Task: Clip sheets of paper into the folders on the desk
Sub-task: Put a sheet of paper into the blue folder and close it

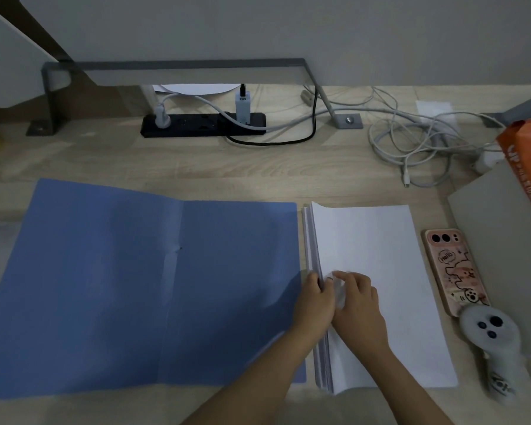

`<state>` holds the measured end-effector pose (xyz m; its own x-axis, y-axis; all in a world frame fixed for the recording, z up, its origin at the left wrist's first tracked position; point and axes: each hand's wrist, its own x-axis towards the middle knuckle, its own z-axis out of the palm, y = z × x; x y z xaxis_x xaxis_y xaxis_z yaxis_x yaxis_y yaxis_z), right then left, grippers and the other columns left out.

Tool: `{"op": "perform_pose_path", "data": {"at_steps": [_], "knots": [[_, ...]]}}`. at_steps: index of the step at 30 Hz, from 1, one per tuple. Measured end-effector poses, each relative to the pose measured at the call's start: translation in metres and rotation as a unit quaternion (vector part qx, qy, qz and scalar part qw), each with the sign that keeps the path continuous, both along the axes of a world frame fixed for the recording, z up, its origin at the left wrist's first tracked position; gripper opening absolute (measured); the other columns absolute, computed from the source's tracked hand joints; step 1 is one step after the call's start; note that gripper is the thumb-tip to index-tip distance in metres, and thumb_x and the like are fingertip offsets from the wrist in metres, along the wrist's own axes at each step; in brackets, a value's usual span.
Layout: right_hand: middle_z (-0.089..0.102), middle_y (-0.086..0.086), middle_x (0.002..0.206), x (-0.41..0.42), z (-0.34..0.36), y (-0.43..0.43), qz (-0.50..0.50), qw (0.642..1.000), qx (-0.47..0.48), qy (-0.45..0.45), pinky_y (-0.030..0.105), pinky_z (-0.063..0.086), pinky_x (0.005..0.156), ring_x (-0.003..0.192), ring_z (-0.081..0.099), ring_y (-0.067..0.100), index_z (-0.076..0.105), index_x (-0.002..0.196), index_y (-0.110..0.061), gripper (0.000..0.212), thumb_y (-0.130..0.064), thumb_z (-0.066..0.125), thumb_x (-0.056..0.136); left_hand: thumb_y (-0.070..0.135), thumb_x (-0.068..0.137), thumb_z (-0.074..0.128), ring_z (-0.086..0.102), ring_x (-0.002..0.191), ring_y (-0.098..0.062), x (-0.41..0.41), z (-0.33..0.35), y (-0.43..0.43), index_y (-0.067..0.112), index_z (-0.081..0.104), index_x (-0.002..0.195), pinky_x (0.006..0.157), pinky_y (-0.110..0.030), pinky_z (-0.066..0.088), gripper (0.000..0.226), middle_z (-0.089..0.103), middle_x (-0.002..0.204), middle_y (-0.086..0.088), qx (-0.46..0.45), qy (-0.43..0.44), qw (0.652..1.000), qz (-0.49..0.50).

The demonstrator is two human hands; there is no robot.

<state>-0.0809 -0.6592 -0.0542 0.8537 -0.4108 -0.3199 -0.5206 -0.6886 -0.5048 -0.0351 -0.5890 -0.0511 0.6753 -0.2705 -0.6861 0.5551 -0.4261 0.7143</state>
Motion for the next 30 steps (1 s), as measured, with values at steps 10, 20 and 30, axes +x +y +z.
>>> {"op": "perform_pose_path", "data": {"at_steps": [10, 20, 30], "knots": [[0.040, 0.013, 0.137, -0.001, 0.012, -0.040, -0.097, 0.990, 0.098, -0.038, 0.032, 0.034, 0.095, 0.122, 0.040, 0.026, 0.046, 0.130, -0.015, 0.049, -0.020, 0.062, 0.085, 0.011, 0.097, 0.032, 0.054, 0.093, -0.008, 0.012, 0.007, 0.006, 0.017, 0.031, 0.141, 0.075, -0.022, 0.044, 0.044, 0.050, 0.133, -0.002, -0.041, 0.004, 0.999, -0.005], [0.066, 0.001, 0.115, 0.034, 0.039, -0.051, -0.210, 0.870, 0.446, -0.023, 0.037, 0.047, 0.087, 0.104, 0.063, 0.022, 0.058, 0.118, -0.016, 0.031, -0.028, 0.053, 0.090, 0.014, 0.097, 0.043, 0.060, 0.093, 0.004, 0.054, 0.044, 0.112, 0.038, 0.053, 0.105, 0.076, -0.013, 0.049, 0.027, 0.062, 0.106, 0.019, -0.121, -0.066, 0.988, 0.070], [0.071, 0.002, 0.100, 0.056, 0.024, 0.032, -0.161, 0.887, 0.433, 0.017, 0.044, 0.053, 0.082, 0.092, 0.067, 0.026, 0.061, 0.110, -0.022, 0.024, -0.026, 0.058, 0.087, 0.023, 0.095, 0.048, 0.043, 0.116, -0.005, 0.050, 0.023, 0.172, 0.019, 0.038, 0.135, 0.097, -0.023, 0.030, 0.042, 0.046, 0.129, 0.012, 0.002, -0.100, 0.973, 0.210]]}}
